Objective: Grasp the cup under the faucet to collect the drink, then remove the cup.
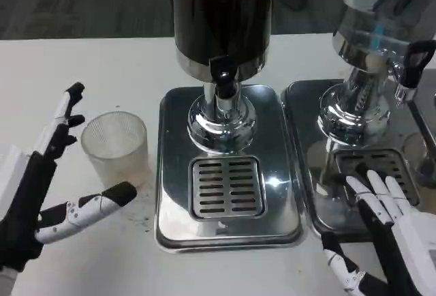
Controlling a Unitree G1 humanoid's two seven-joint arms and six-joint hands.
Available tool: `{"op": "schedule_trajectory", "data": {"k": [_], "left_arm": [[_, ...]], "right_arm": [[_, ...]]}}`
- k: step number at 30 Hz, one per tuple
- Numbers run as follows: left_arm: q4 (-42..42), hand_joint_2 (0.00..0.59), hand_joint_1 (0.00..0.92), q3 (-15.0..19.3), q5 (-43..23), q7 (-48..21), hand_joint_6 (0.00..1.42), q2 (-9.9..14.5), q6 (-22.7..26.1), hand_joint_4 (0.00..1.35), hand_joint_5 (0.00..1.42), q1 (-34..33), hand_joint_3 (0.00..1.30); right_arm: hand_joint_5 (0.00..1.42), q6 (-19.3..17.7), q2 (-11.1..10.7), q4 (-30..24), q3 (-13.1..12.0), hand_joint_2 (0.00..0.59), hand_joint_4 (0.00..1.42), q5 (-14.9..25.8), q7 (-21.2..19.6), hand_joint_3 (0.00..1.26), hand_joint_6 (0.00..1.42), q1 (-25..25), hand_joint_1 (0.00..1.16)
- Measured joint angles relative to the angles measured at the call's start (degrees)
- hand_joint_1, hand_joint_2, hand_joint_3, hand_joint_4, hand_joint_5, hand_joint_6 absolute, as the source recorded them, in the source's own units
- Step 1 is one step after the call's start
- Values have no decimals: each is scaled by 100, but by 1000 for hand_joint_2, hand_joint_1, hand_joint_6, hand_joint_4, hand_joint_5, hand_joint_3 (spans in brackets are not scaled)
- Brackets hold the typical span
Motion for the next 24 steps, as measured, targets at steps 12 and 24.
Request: {"op": "schedule_trajectory", "data": {"k": [12, 24], "left_arm": [[966, 0, 139, -141, -188, -445, 334, 2, 219, 90, 215, -1009, 66], [1723, 0, 139, -152, -667, -671, 296, 20, 48, 42, 187, -1513, 7]], "right_arm": [[67, 2, 41, -2, 79, 433, 88, 1, 17, 165, 208, 9, 401], [86, 4, 80, -3, 93, 432, 108, 6, 27, 193, 224, 34, 395]]}}
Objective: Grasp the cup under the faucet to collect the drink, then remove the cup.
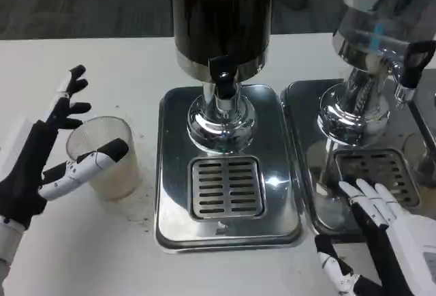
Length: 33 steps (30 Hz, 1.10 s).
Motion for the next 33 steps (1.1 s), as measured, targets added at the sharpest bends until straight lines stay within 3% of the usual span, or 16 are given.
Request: {"op": "schedule_trajectory", "data": {"k": [8, 33], "left_arm": [[537, 0, 111, -158, -223, -497, 272, 98, -165, 24, 167, -179, 0], [1106, 0, 132, -113, -204, -491, 215, 171, -574, 0, 103, -268, 0]], "right_arm": [[94, 0, 4, 1, -2, 432, 109, 49, 33, 199, 229, -10, 394], [99, -2, 3, 209, -1, 432, 119, 201, 90, 219, 243, -191, 393]]}}
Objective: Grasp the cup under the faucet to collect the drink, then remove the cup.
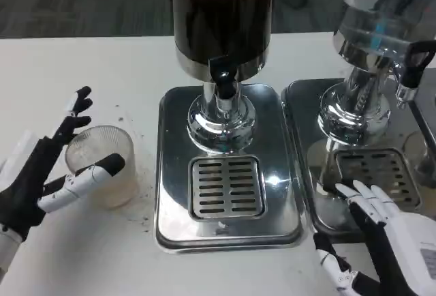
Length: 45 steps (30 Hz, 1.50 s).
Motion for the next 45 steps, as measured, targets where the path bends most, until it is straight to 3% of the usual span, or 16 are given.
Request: {"op": "schedule_trajectory", "data": {"k": [24, 45], "left_arm": [[759, 1, 200, -110, 433, 85, 208, 176, -136, 0, 89, -271, 0], [1502, 0, 203, -213, -30, -149, 215, 127, -155, 0, 101, -535, 0]], "right_arm": [[130, 0, 6, -17, 8, 424, 129, 39, 19, 234, 251, 79, 441], [143, 0, -1, -198, -46, 418, 141, 91, 204, 238, 284, 242, 448]]}}
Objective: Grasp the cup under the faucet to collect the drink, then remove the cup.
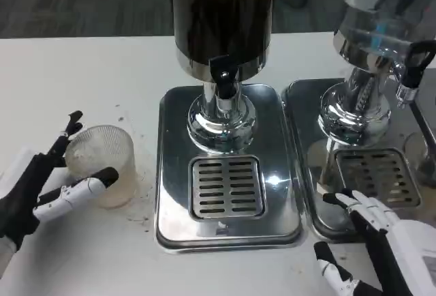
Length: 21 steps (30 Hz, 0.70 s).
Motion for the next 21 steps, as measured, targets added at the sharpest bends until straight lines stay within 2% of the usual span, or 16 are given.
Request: {"op": "schedule_trajectory", "data": {"k": [14, 21], "left_arm": [[295, 0, 203, -36, 10, -124, 215, 6, -9, 0, 96, -163, 0], [344, 0, 227, -239, 309, 118, 215, 99, -2, 0, 93, -275, 0]], "right_arm": [[157, 0, 4, 0, -10, 419, 149, 70, 46, 249, 303, 1, 446], [161, 0, 37, 1, -10, 421, 151, 71, 47, 250, 306, 1, 448]]}}
